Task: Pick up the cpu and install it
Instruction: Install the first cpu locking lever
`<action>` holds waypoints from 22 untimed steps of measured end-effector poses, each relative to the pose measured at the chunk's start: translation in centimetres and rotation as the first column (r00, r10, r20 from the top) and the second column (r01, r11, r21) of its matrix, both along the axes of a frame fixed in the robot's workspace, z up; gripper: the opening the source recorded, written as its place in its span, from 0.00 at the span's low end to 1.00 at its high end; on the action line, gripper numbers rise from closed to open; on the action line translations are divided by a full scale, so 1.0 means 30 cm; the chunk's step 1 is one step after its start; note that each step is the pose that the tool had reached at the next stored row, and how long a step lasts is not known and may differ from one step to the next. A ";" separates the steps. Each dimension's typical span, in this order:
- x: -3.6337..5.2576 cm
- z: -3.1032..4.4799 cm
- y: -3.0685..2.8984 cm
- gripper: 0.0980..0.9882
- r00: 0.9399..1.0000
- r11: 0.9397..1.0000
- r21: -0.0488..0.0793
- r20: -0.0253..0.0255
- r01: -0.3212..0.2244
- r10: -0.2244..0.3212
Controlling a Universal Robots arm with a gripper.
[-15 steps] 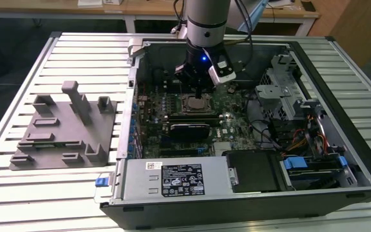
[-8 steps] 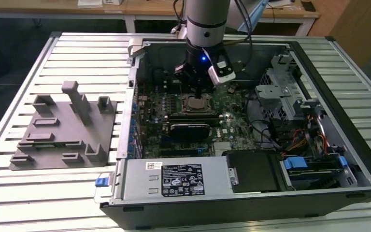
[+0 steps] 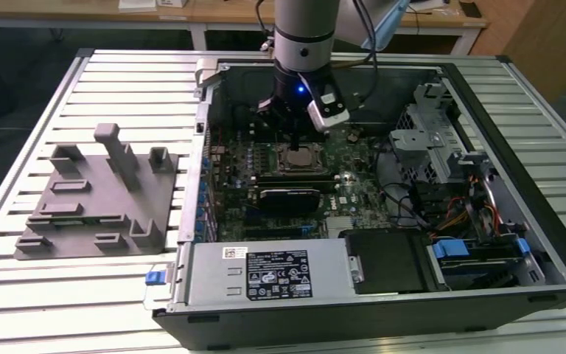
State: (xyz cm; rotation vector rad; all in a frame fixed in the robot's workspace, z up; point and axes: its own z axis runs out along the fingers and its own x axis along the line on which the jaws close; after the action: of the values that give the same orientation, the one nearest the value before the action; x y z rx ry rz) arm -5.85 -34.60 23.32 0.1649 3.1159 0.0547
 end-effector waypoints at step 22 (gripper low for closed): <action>-0.141 0.008 -0.002 0.01 1.000 0.994 0.108 0.001 0.000 0.000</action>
State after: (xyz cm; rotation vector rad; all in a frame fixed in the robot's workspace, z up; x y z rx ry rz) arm -10.08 -34.66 23.55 0.1666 3.1132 0.2239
